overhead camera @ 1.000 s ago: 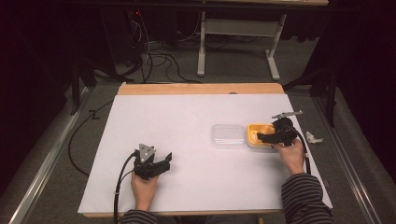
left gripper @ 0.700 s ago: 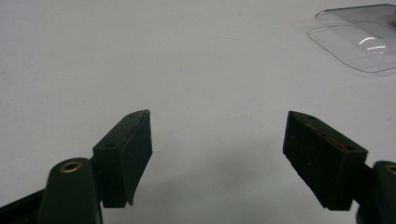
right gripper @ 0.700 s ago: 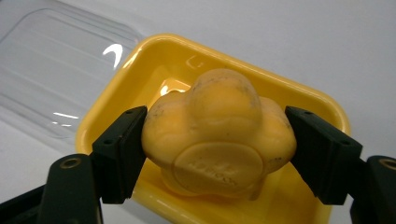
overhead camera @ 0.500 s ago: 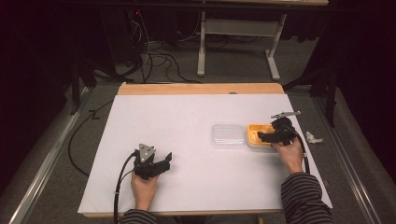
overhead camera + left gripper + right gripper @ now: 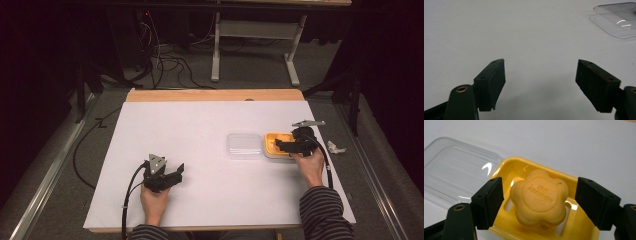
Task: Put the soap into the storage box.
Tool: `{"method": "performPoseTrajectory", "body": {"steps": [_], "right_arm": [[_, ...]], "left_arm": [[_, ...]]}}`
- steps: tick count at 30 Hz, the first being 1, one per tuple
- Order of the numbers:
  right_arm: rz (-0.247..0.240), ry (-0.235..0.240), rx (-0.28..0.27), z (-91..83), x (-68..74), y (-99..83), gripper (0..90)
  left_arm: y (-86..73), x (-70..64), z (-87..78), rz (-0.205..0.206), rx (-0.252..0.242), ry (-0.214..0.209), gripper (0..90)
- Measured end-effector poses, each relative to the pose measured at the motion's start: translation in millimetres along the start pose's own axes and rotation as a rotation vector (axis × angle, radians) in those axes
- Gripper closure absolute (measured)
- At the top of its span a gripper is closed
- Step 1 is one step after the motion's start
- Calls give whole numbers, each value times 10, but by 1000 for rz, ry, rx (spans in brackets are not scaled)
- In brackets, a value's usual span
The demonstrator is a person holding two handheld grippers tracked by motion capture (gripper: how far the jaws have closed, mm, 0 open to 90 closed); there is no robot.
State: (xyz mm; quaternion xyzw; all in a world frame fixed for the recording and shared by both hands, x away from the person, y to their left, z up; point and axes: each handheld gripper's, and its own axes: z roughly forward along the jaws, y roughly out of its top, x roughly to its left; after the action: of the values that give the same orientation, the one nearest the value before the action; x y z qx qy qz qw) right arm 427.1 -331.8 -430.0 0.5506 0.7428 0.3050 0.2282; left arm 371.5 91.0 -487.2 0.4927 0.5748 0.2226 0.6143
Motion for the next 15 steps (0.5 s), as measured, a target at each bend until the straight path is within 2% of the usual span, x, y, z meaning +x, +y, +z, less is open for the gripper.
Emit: {"method": "performPoseTrajectory", "body": {"steps": [4,7,15], "right_arm": [[2,11,-28,-69,7,2,237],[-16,14,-48,-152,34,2,237],[-11,30,-84,-286,33,0,240]], "left_arm": [[0,0,1,0,0,1,244],[2,6,5,-3,1,4,244],[0,0,-1,2,0,1,244]]}}
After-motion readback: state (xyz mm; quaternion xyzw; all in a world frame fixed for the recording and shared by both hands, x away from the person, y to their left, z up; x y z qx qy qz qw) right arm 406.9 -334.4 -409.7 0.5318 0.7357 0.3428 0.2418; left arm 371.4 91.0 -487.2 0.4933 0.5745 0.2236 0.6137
